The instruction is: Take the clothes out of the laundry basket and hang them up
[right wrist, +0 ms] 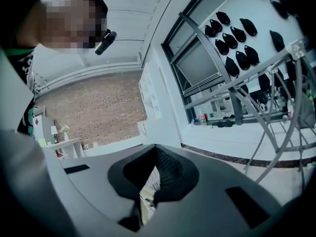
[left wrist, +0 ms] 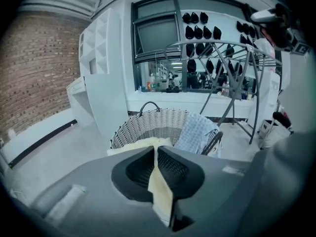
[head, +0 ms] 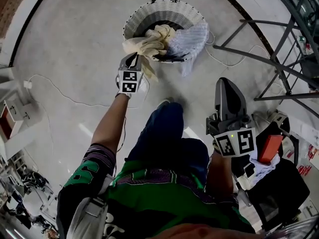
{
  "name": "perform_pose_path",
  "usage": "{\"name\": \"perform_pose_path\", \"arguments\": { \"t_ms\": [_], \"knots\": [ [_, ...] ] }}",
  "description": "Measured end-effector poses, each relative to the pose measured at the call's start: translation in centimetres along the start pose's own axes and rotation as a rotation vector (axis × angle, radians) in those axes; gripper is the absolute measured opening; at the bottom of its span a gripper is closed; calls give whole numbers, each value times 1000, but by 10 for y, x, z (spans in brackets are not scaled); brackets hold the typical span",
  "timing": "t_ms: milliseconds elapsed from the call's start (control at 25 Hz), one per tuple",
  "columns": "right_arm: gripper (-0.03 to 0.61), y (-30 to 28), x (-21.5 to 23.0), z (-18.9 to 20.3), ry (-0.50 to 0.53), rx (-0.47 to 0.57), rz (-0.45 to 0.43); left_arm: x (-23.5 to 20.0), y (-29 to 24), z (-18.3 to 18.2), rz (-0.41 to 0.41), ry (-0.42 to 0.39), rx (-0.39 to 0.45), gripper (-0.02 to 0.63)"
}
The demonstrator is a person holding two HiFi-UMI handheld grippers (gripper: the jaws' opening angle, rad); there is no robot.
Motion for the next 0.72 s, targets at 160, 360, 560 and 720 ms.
{"name": "perform_pose_path", "arguments": {
  "t_ms": [160,360,560,720],
  "knots": [
    [0,8,-15,-42,7,8,6,-2,31,-42,20,-2,32,32],
    [0,17,-41,-99,0,2,8,-3,75,-98,60,-20,54,32],
    [0,36,-66,-163,4,7,10,-6,119,-164,84,-45,84,32],
    [0,52,-82,-211,10,23,26,-8,155,-220,101,-68,135,32]
  ]
}}
Point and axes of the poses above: the fingertips, and each gripper's own axes: y backward along the fingers, x to its right, z out of its underside, the point moved 4 cm from there along y, backward along the fingers, and after that the axes turned 1 degree about -y, right-handed, at the moved point
